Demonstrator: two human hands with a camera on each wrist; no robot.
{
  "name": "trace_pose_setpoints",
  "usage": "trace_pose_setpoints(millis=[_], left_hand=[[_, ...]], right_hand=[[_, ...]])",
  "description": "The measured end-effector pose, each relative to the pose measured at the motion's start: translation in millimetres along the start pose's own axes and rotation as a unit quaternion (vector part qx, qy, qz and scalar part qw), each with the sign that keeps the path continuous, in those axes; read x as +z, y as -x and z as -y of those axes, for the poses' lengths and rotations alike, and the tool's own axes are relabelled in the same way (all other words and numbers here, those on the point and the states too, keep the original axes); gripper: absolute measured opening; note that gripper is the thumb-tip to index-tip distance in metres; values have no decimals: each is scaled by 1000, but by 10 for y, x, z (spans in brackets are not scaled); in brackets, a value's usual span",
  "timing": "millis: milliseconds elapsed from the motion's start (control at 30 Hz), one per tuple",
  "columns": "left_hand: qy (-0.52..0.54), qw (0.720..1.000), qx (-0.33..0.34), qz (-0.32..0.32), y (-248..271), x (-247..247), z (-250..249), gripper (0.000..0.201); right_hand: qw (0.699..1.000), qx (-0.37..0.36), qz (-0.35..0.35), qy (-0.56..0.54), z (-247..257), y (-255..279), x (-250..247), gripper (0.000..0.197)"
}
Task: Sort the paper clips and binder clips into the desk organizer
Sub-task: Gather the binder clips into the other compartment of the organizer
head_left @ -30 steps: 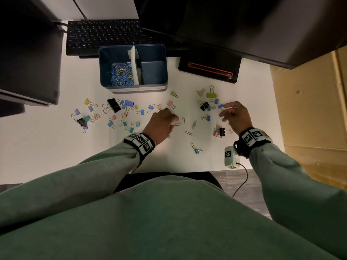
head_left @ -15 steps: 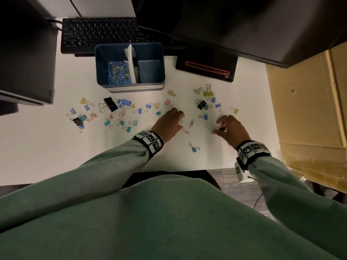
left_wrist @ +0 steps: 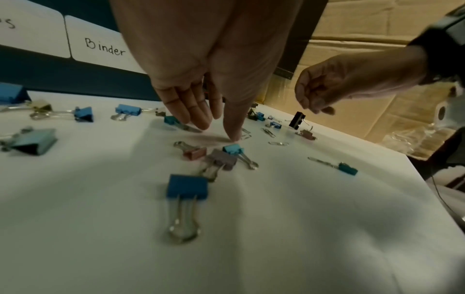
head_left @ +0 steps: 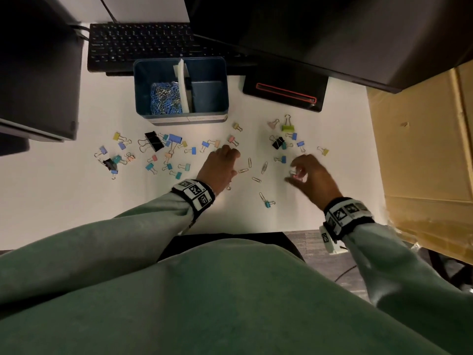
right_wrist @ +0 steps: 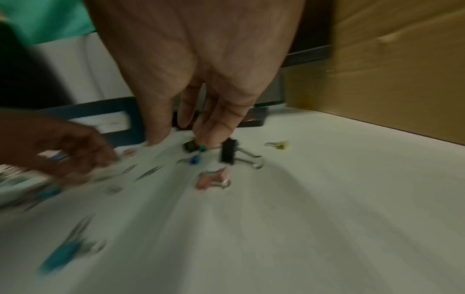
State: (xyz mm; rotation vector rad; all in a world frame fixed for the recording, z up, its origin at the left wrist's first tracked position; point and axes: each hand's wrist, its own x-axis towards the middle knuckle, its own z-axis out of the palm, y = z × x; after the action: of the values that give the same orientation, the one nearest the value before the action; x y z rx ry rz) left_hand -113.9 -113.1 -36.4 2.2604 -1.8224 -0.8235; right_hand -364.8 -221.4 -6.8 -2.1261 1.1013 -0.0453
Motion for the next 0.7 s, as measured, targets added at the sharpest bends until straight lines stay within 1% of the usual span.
trace_pose_setpoints(millis=[67, 100, 133, 200, 267, 333, 367, 400, 433, 533, 633, 700], left_hand=[[10, 1000, 2, 7, 1, 21, -3, 28], [15, 1000, 5, 9, -10, 39, -26, 22], [17, 1000, 8, 13, -27, 44, -69, 17], [11, 1000, 18, 19, -64, 49, -150, 12], [14, 999, 24, 16, -94, 50, -188, 14], [25, 999, 36, 8, -123, 66, -191, 30], [18, 999, 47, 6, -141, 78, -181, 39], [5, 998, 59, 7, -161, 81, -179, 44], [-6, 997, 70, 7, -181, 84, -176, 43], [-31, 995, 94, 16, -215, 53, -200, 25], [-45, 993, 108, 23, -230, 55, -211, 21], [-61, 992, 104, 29, -220, 61, -228, 21]], right_hand=[[987, -14, 135, 81, 139, 121, 197, 37], [979, -17, 174, 107, 187, 157, 302, 37], [975, -20, 189, 116, 212, 163, 394, 36], [981, -16, 168, 99, 263, 105, 485, 30], [986, -9, 145, 87, 292, 4, 480, 24], [984, 0, 149, 95, 280, -69, 428, 22], [983, 8, 156, 100, 272, -86, 397, 21], [982, 13, 159, 106, 248, -95, 372, 18], [981, 17, 159, 113, 225, -100, 348, 15], [981, 21, 139, 134, 155, -83, 312, 15], [983, 10, 104, 150, 192, -42, 328, 25], [985, 19, 85, 147, 245, -77, 407, 33]])
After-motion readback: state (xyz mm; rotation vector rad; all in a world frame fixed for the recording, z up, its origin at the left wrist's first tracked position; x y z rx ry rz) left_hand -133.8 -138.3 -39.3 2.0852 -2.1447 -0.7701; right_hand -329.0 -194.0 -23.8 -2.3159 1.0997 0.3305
